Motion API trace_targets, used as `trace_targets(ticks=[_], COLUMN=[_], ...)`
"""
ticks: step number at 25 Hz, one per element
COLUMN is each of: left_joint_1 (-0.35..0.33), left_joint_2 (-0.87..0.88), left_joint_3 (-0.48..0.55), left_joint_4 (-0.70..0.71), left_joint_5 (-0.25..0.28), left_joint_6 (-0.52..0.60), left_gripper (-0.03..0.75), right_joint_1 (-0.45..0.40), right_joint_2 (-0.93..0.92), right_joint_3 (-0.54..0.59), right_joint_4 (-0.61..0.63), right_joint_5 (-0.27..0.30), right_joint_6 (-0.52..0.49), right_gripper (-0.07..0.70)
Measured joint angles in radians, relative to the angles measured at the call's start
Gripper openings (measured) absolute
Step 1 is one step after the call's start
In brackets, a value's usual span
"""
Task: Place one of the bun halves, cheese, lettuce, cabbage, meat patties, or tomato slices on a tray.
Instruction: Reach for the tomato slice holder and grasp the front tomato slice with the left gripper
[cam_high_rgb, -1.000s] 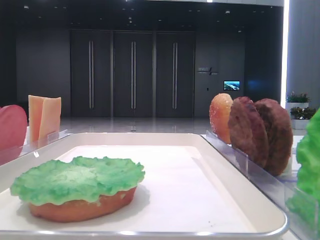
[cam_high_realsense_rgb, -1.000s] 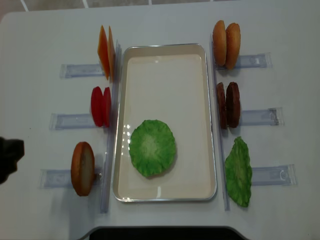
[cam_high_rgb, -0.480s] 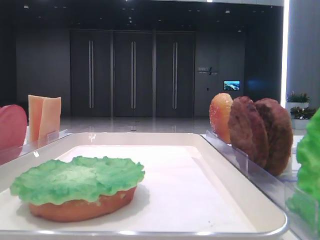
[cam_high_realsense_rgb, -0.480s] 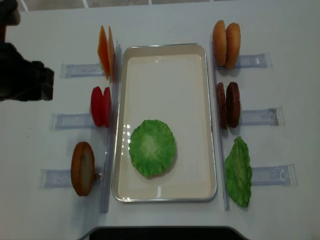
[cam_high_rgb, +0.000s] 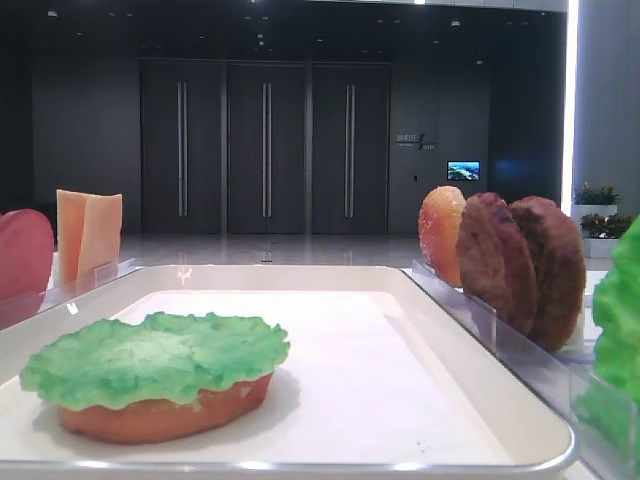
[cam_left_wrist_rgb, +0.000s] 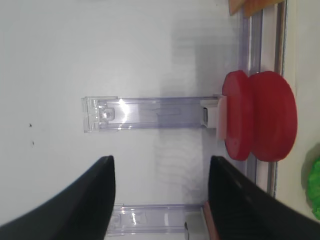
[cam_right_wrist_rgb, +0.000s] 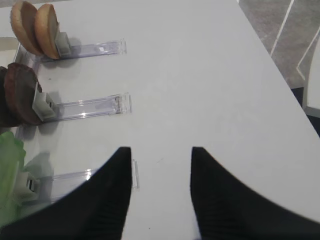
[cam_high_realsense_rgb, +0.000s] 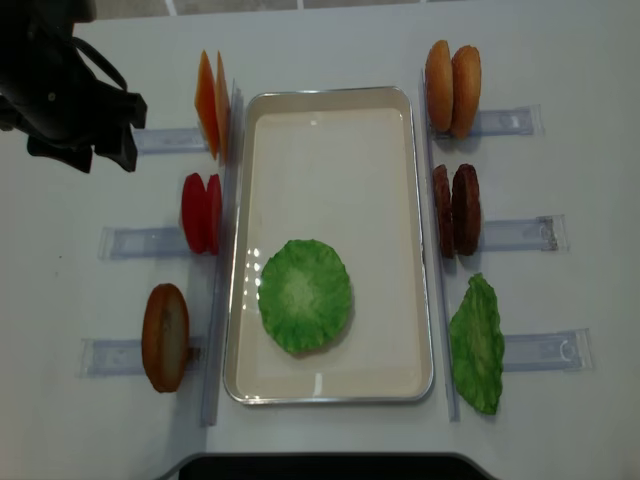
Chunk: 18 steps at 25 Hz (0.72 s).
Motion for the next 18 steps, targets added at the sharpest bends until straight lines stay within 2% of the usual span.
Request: trace_targets(ticks=[9,12,18], left_joint_1=[-0.012,-0.072,-0.279], left_joint_2=[0.0,0.0,0.0], left_joint_3=[-0.001,-0.001,-0.001], left_joint_4=[0.0,0.01,0.026], left_joint_5=[0.005,0.006,-0.031], left_joint_6=[-0.013,-0.024,-0.164], left_gripper=[0.454,0.454,0.454], right_joint_1=[0.0,0.0,0.0], right_joint_2=[0.0,0.0,0.0], right_joint_3=[0.0,0.0,0.0], right_joint_4=[0.0,0.0,0.0], right_joint_5=[0.0,0.0,0.0], right_joint_6=[0.0,0.0,0.0], right_gripper=[0.275,0.275,0.275])
